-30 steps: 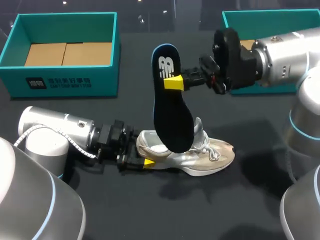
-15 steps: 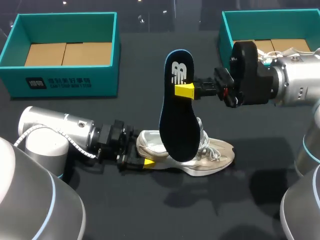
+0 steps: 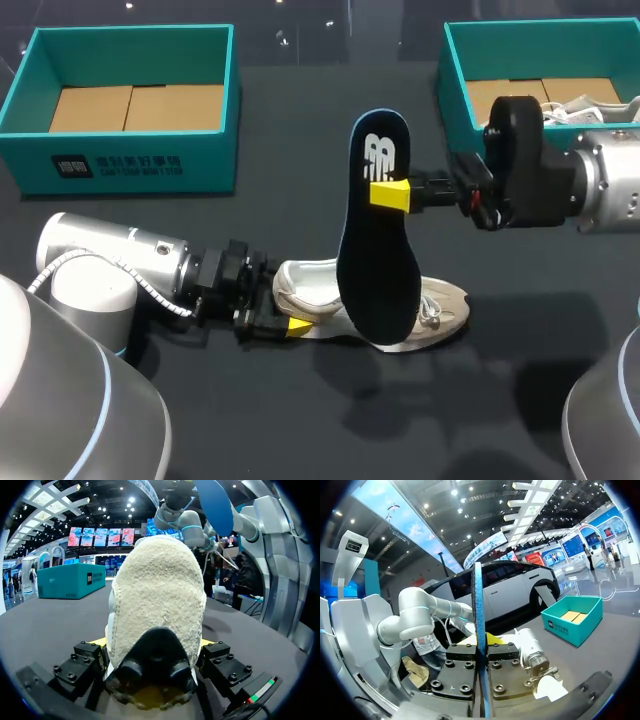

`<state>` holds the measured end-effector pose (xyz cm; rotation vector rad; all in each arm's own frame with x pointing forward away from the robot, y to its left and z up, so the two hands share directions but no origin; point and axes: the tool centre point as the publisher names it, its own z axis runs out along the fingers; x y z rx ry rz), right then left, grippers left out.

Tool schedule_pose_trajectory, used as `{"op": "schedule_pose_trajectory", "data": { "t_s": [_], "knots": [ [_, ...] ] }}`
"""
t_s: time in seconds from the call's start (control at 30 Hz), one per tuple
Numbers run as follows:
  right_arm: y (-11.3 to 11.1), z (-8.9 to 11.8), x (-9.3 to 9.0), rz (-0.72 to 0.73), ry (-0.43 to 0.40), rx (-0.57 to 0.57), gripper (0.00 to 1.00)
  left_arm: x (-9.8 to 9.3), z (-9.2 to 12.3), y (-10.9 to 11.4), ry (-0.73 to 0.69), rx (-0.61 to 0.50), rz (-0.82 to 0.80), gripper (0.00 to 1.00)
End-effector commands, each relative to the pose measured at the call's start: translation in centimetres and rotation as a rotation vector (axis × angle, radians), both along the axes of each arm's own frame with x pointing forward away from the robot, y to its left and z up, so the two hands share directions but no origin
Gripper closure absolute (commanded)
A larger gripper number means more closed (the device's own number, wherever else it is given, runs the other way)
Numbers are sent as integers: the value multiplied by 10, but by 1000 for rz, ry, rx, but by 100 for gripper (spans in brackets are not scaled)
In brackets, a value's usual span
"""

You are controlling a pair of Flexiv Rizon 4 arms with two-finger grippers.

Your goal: Take the shoe out of the shoebox, open the shoe tongue, remove and reinsert the insole, then place the shoe into the shoebox

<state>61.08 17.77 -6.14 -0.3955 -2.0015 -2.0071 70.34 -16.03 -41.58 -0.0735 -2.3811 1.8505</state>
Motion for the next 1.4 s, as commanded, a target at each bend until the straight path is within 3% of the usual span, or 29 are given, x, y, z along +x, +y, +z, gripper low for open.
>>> {"op": "schedule_pose_trajectory", "data": {
  "t_s": [0.03, 0.73, 0.83, 0.93, 1.03, 1.13, 1.4],
  "knots": [
    [-8, -1, -9, -21, 16, -12, 100, 0, -2, -2, 0, 0, 0, 100],
    [-14, -6, -18, 10, 18, -23, 100, 0, -2, -2, 0, 0, 0, 100],
    [-14, -6, -18, 10, 18, -23, 100, 0, -2, -2, 0, 0, 0, 91],
    [-14, -6, -18, 10, 18, -23, 100, -1, -1, -1, -2, -1, 1, 73],
    [-14, -6, -18, 10, 18, -23, 100, -1, 0, 1, -5, 3, 1, 43],
    [-14, -6, -18, 10, 18, -23, 100, -1, 2, 2, -10, 10, 0, 0],
    [-14, -6, -18, 10, 18, -23, 100, 1, 7, 8, -24, 53, 15, 0]
  ]
}}
